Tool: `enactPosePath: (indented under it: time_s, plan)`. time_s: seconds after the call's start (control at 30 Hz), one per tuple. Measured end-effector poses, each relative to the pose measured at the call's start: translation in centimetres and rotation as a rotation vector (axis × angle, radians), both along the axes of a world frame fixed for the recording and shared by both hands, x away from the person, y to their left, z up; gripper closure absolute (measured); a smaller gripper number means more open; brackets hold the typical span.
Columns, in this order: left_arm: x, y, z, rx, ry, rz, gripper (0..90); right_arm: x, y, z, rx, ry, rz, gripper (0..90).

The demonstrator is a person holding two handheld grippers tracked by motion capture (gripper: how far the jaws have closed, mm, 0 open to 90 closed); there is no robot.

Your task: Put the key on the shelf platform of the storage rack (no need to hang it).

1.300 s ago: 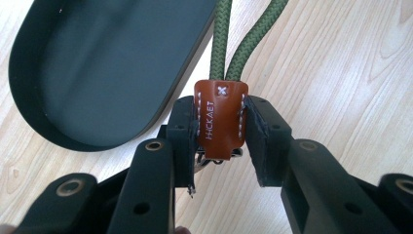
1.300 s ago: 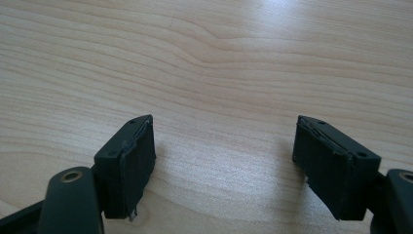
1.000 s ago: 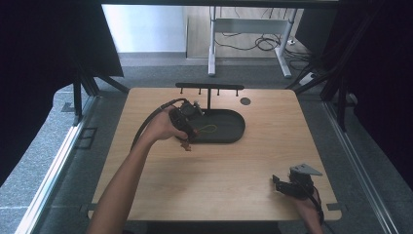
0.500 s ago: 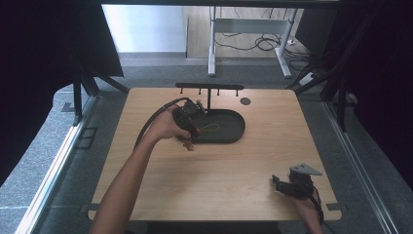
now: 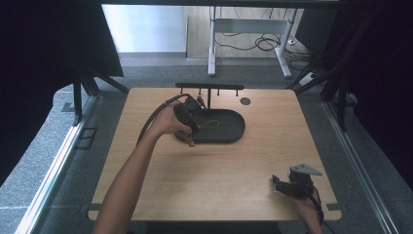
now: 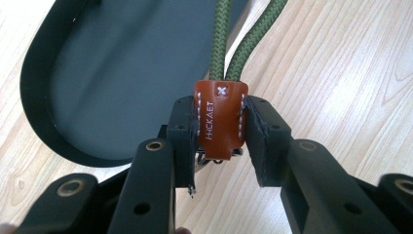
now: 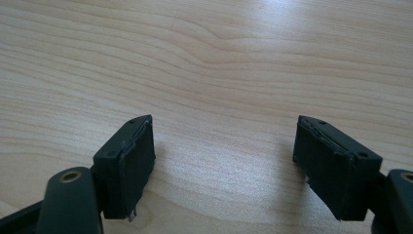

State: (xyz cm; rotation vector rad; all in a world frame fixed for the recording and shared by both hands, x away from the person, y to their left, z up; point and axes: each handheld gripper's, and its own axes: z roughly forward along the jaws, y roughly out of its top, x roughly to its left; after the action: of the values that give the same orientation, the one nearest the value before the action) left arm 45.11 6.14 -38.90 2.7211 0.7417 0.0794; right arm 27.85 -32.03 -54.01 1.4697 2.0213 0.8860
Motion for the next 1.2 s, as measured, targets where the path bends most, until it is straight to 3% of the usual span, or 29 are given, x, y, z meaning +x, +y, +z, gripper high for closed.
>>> enactPosePath:
  time_s: [0.53,0.87,1.03,1.2]
  plan:
    - [3.2,-0.9,-0.3,-0.030,0.026,-0.008,66.6,0.0,0.0,0.0,0.002,0.001,0.002,23.4]
    - [4.7,-1.6,0.4,-0.036,0.006,-0.005,66.6,0.1,0.0,0.0,0.001,-0.001,0.001,23.2]
    - [5.7,-2.2,-0.2,-0.046,0.010,-0.007,66.6,0.1,0.0,0.0,0.005,0.003,-0.001,23.1]
    - [6.0,-2.7,-1.5,-0.005,0.014,-0.005,66.3,0.1,0.0,0.0,0.005,0.004,-0.001,23.0]
